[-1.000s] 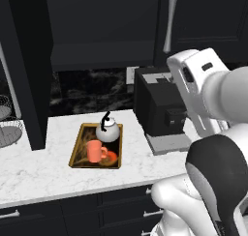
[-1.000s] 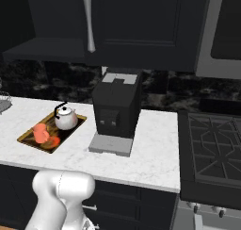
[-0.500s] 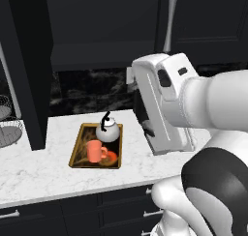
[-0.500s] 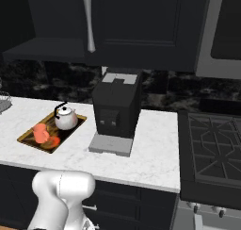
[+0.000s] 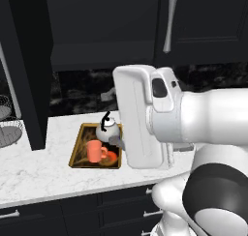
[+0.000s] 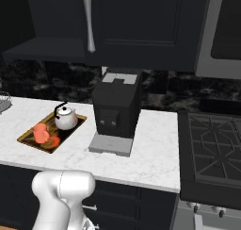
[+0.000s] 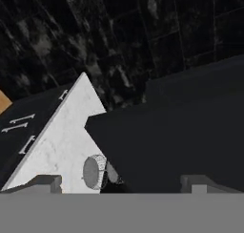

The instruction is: Pick the kettle from the counter and place it on the tray. Then pick the mug from the cabinet and place it on the tray. Then close the cabinet doors.

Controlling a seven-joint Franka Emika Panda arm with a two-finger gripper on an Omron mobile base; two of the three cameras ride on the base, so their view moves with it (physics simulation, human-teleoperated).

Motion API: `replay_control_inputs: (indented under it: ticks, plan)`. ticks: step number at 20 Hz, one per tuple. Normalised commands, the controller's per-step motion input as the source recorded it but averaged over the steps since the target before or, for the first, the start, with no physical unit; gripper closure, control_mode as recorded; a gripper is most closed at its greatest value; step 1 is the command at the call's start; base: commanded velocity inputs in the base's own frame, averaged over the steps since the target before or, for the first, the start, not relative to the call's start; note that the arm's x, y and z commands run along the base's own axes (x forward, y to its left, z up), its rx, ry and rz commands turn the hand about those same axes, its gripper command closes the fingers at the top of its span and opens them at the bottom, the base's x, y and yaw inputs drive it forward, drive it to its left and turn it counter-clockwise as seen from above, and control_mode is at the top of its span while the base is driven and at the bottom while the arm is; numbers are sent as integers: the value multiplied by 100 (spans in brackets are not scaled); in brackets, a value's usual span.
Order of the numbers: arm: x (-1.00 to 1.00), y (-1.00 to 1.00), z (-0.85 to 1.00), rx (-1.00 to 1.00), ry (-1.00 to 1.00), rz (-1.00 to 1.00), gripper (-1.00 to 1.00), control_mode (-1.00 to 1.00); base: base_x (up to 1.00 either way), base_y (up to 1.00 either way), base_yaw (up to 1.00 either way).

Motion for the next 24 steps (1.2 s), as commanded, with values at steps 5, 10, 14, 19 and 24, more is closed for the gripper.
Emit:
replay_control_inputs:
  ticks: [5, 10, 14, 19, 24]
  plan:
    - [-46, 54, 0, 14, 4, 25, -100, -100, 0, 0, 0]
    - [-47, 50, 9, 7, -1, 7, -100, -100, 0, 0, 0]
    - [-27, 41, 25, 5, -7, 6, -100, -100, 0, 0, 0]
    - [-26, 45, 18, 0, -6, 10, -100, -100, 0, 0, 0]
    - [-3, 42, 10, 0, -2, 0, -100, -100, 0, 0, 0]
